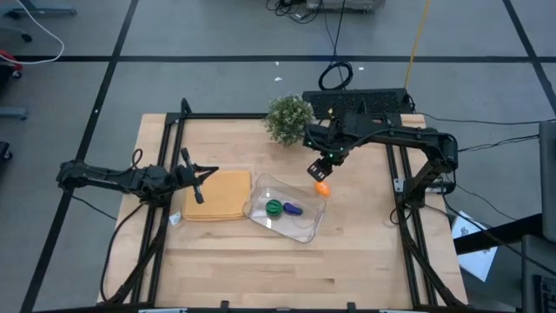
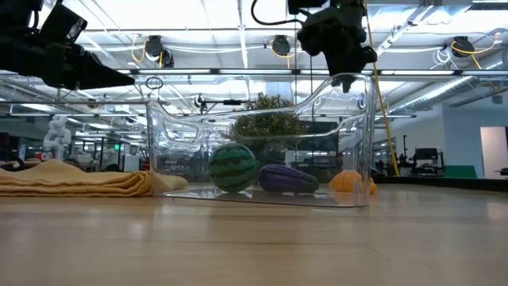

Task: Pick and placing Produce into tupperware
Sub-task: Put the bread into the transparent bin

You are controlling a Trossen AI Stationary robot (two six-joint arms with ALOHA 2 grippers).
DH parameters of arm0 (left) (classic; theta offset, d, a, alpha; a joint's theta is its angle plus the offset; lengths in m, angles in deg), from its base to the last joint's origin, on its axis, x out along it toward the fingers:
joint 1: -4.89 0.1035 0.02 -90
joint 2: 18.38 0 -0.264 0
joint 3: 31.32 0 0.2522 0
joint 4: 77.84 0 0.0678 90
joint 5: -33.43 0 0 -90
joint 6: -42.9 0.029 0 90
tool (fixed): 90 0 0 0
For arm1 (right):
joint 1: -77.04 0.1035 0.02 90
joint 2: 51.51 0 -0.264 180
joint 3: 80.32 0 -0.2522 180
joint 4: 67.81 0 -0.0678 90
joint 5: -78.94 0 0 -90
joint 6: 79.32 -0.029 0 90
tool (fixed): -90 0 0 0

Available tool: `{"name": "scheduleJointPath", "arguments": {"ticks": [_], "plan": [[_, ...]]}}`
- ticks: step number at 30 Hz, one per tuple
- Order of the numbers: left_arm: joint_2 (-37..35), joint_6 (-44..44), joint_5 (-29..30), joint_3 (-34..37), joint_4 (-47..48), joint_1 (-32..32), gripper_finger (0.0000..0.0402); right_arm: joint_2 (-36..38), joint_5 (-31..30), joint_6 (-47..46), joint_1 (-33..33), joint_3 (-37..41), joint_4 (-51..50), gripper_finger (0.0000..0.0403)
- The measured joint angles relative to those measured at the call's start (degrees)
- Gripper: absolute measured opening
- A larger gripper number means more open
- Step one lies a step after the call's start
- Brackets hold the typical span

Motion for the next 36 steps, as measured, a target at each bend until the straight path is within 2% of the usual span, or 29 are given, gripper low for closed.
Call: {"name": "scheduleJointPath", "arguments": {"ticks": [10,17,36], "plan": [[0.0,-0.7,0.0,0.0,0.0,0.0,0.0003,0.0,0.3,0.4,0.0,10.8,7.9,0.0208],[0.0,-0.7,0.0,0.0,0.0,0.0,0.0003,0.0,0.4,0.6,0.0,15.1,12.7,0.0209],[0.0,-0.7,0.0,0.0,0.1,0.0,0.0003,0.0,0.3,-0.2,0.5,15.4,15.2,0.0209]]}}
